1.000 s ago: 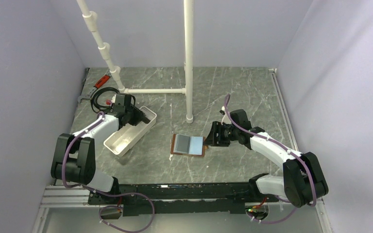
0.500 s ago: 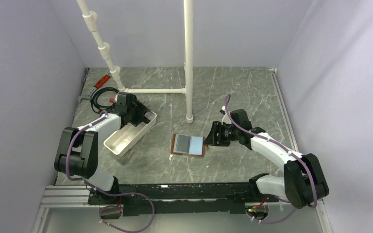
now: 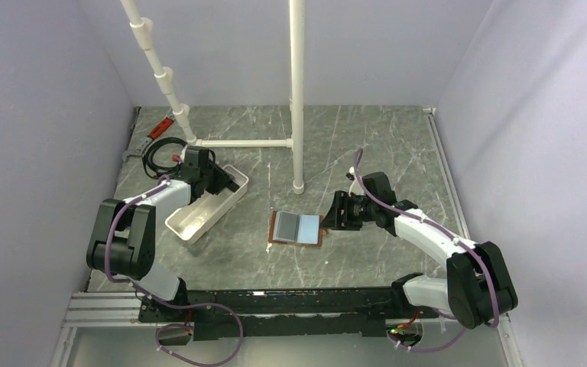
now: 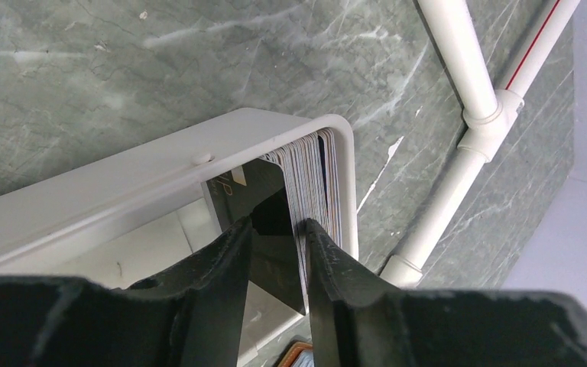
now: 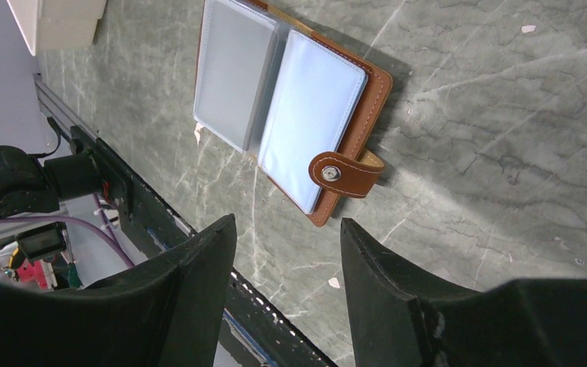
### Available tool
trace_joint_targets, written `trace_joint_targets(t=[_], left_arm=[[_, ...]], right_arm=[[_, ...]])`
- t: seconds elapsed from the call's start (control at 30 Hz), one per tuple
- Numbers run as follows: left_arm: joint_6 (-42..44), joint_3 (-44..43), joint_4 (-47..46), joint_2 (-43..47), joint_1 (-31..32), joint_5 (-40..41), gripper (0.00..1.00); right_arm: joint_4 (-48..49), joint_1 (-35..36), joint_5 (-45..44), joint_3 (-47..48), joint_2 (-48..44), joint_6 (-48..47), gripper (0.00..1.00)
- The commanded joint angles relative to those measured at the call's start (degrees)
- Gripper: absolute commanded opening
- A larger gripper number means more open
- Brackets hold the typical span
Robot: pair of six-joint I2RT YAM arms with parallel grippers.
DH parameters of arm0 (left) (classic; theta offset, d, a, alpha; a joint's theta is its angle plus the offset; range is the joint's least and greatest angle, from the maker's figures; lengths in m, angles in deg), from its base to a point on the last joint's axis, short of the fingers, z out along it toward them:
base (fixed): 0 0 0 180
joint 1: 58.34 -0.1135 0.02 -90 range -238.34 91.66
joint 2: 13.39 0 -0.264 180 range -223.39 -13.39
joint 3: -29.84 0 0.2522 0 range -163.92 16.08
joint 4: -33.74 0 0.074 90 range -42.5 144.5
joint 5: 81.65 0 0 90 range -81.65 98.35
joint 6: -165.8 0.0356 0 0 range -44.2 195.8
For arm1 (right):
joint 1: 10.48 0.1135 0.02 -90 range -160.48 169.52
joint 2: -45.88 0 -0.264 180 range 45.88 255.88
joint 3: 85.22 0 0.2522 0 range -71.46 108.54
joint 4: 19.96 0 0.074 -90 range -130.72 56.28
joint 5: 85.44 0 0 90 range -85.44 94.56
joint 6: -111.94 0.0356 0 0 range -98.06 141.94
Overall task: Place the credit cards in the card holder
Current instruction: Pick up the credit card from the storage box.
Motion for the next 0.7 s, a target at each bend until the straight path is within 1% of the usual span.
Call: trace_joint_targets(t=[0.0, 0.13, 0.23, 0.3, 0.4, 0.5, 0.57, 0.67], left_arm=[[0.1, -0.4, -2.0, 2.8, 0.2, 0.9, 0.35], [0.5, -0.6, -0.5, 3.3, 0.2, 0.9, 0.29], [0.2, -1.1, 1.0, 3.8, 0.2, 0.9, 0.21], [0.1, -1.6, 2.5, 4.3, 0.2, 0.9, 0.18], [-0.2, -3.2, 7.2, 5.2, 0.2, 0.8, 0.07], [0.7, -4.6, 10.5, 6.6, 0.1, 0.9, 0.05], [0.7, -5.7, 14.2, 7.6, 0.1, 0.9, 0.0], [0.8, -10.1, 25.0, 8.8, 0.0, 0.9, 0.0]], right_arm=[[1.6, -0.2, 0.6, -0.1, -1.0, 0.0, 0.55], [1.9, -0.2, 0.9, -0.1, -0.7, 0.2, 0.55], [1.9, -0.2, 1.0, 0.0, -0.5, 0.2, 0.55], [1.8, -0.2, 1.1, 0.1, -0.3, 0.2, 0.55], [1.7, -0.2, 1.2, 0.3, -0.4, 0.2, 0.55], [1.4, -0.2, 1.4, 0.7, -0.5, 0.1, 0.55], [1.3, -0.2, 1.6, 0.9, -0.2, 0.0, 0.55], [1.0, -0.2, 1.7, 1.1, -0.1, -0.1, 0.55]])
